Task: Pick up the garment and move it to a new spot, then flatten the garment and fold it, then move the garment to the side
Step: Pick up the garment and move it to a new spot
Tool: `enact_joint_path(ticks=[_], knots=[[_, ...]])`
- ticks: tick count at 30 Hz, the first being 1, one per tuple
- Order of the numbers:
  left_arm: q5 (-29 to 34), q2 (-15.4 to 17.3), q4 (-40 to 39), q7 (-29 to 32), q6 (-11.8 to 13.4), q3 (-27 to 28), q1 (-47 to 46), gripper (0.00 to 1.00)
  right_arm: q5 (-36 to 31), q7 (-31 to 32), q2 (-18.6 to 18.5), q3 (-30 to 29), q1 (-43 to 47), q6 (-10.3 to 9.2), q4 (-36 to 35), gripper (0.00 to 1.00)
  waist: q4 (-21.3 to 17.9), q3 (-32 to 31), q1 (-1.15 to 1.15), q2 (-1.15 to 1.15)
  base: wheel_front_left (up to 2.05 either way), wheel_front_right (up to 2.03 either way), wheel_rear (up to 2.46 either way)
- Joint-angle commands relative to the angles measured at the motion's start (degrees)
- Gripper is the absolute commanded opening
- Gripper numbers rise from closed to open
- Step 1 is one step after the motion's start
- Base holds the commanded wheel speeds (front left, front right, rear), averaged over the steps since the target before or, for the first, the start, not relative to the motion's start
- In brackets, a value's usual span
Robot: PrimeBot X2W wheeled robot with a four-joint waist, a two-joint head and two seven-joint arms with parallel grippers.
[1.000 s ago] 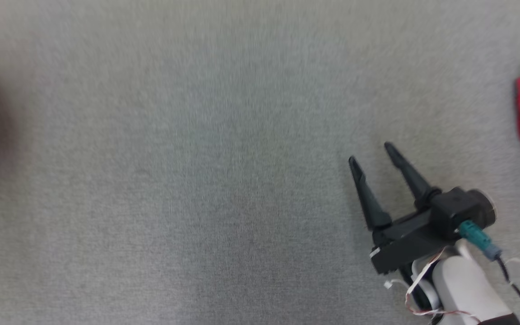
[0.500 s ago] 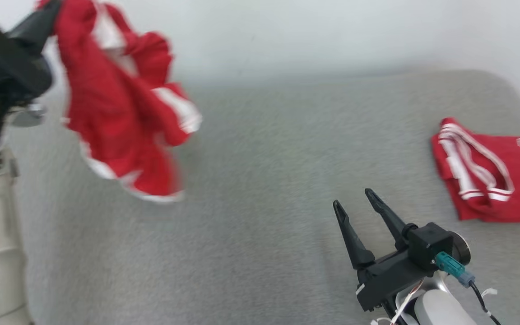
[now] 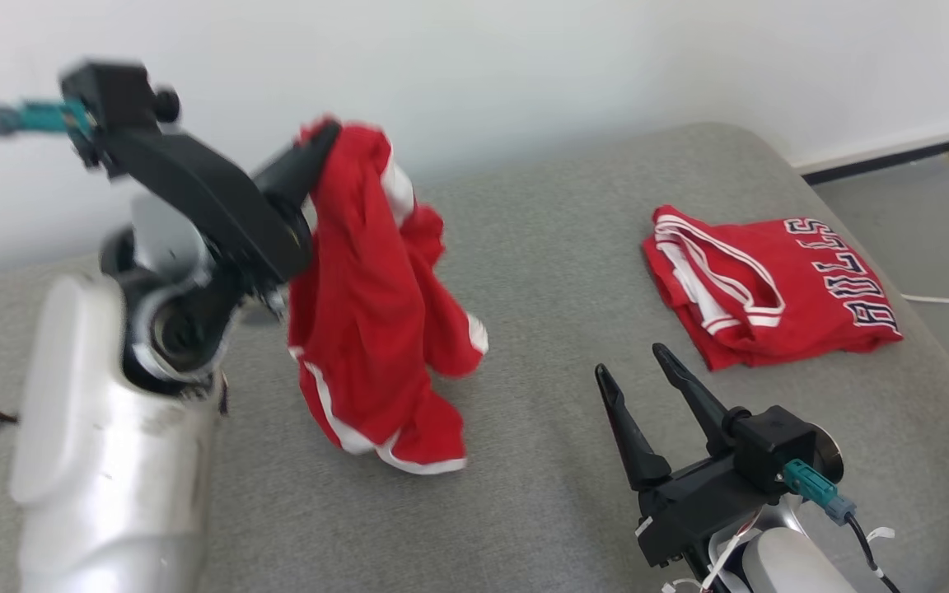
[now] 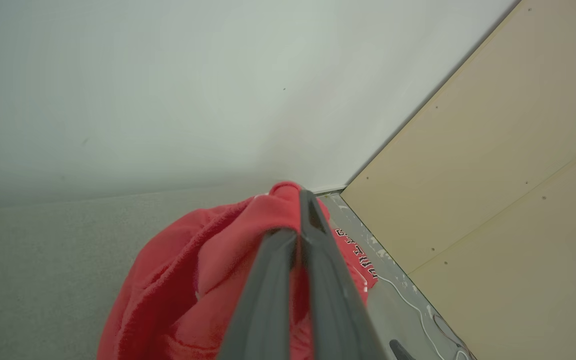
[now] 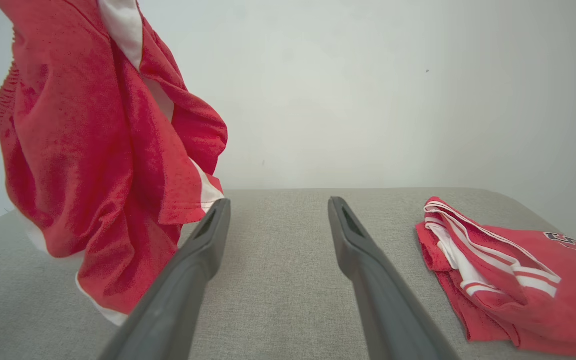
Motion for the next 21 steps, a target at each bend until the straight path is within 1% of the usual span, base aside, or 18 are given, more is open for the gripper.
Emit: enact_joint_path(ticks=[1, 4, 10, 11, 12, 14, 16, 21], knots=[[1.2, -0.1, 1.8, -1.6, 0.1, -0.9, 2.5, 0.0, 0.3, -0.3, -0.1, -0.1, -0.3, -0.16, 0.1, 1.0, -2.5, 1.5, 0.01, 0.0, 0.0, 0.0, 0.0], [1.7, -0.4, 7.1, -5.2, 0.5, -2.5, 6.8, 0.0, 0.2, -0.5, -0.2, -0.5, -0.3, -0.16, 0.3, 1.0, -3.1, 2.5, 0.01, 0.0, 0.0, 0.0, 0.0], [7.1, -0.6, 18.2, -13.1, 1.3, -6.4, 11.3, 0.0, 0.0, -0.7, -0.6, -1.0, -0.6, -0.16, 0.4, 1.0, -3.6, 3.8, 0.01, 0.0, 0.0, 0.0, 0.0], [7.9, -0.6, 19.3, -14.3, 1.3, -7.0, 11.3, 0.84, -0.2, -0.7, -0.7, -1.2, -0.4, -0.15, 0.4, 1.0, -3.4, 3.8, 0.01, 0.0, 0.0, 0.0, 0.0], [8.3, -0.6, 20.4, -15.5, 1.2, -7.5, 11.2, 1.0, -0.2, -0.6, -0.9, -1.6, -0.2, -0.15, 0.4, 1.0, -3.0, 3.7, 0.01, 0.0, 0.0, 0.0, 0.0], [8.0, -0.7, 21.3, -19.0, 0.8, -7.7, 11.1, 1.0, -0.5, -0.4, -1.1, -2.2, 0.4, -0.16, 0.4, 1.0, -2.2, 3.1, 0.01, 0.0, 0.0, 0.0, 0.0], [7.7, -0.8, 21.7, -22.7, -0.1, -8.1, 11.8, 1.0, -0.6, 0.0, -1.4, -3.0, 1.0, -0.16, 0.3, 1.0, -1.4, 2.3, 0.01, 0.0, 0.0, 0.0, 0.0], [8.7, -0.8, 18.8, -36.5, -2.5, -7.6, 15.0, 1.0, -1.1, 1.0, -2.3, -5.6, 2.8, -0.16, -0.7, 1.0, 1.0, -0.4, 0.01, 0.0, 0.0, 0.0, 0.0]])
